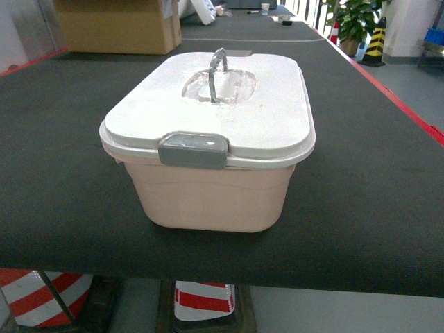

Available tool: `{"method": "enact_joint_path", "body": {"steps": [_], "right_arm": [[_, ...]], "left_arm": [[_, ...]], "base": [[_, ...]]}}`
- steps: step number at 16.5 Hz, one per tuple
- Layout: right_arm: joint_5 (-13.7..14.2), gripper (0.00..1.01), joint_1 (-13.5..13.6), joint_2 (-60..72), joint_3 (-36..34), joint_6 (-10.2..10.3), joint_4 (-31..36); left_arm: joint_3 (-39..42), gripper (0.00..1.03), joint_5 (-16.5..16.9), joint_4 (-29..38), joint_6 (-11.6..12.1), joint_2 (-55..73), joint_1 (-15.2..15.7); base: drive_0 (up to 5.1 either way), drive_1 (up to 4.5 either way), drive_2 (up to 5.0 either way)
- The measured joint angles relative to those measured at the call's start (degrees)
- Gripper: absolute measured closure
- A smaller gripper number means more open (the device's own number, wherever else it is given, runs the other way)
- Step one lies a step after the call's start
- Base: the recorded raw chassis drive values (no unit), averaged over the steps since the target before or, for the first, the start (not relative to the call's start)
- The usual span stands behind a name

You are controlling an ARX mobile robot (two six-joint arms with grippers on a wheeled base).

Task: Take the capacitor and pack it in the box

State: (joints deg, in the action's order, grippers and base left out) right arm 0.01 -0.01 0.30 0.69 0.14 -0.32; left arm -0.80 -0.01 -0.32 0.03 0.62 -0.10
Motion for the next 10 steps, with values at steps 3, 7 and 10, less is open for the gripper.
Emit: {"method": "enact_joint_path", "body": {"steps": [3,7,10], "right_arm": [[0.0,0.03,0.0,-0.02,0.0,0.0,0.0],[0.0,0.03,0.0,0.0,0.0,0.0,0.02],[0.0,0.03,0.0,-0.02,0.0,0.0,0.0]], "left_arm": [[0.0,0.05,0.0,0.0,0.0,-0.02,-0.02],[0.0,0.05,0.0,0.0,0.0,0.0,-0.02],[0.0,0.05,0.0,0.0,0.0,0.0,-0.02]], "base": [[0.0,0.0,0.0],[0.0,0.0,0.0],[0.0,0.0,0.0]]}}
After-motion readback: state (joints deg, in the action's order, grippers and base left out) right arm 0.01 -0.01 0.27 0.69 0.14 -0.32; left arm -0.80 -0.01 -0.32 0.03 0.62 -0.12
